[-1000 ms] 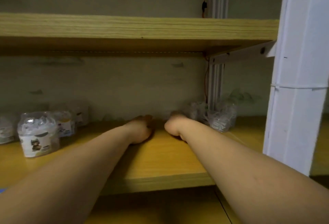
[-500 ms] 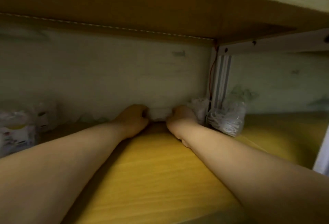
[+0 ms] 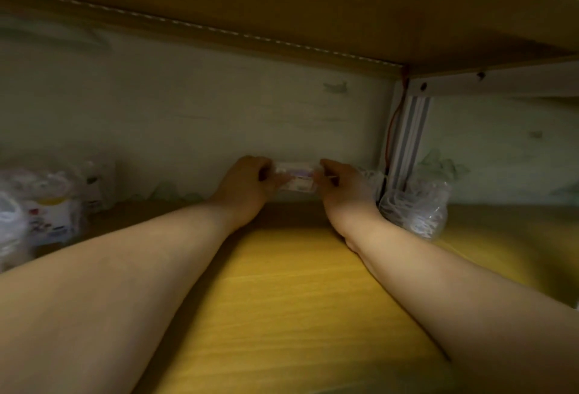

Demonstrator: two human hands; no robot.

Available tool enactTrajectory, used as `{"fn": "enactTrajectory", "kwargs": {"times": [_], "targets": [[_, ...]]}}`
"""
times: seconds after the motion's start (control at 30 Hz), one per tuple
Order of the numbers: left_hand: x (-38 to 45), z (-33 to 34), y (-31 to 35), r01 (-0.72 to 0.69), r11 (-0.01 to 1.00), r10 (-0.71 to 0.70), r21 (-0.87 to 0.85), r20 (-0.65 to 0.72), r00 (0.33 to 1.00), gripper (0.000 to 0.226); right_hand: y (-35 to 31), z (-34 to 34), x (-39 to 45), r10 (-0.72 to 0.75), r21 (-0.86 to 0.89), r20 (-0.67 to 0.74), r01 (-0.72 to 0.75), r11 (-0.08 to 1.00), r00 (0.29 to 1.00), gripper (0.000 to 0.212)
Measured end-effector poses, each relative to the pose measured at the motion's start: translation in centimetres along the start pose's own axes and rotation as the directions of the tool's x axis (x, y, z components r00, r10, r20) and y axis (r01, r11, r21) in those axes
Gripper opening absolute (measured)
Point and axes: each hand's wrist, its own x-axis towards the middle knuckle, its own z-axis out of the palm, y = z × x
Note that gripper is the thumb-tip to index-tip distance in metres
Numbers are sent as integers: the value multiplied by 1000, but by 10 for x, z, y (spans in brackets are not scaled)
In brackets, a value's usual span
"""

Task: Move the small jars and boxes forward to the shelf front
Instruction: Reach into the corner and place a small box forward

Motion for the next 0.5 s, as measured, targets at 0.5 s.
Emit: {"fn": "enactTrajectory", "kwargs": {"times": [0.5], "targets": [[-112, -34, 126, 229, 973, -231, -32, -74, 970, 30, -18, -81, -76, 213, 412, 90, -231, 882, 973, 17]]}}
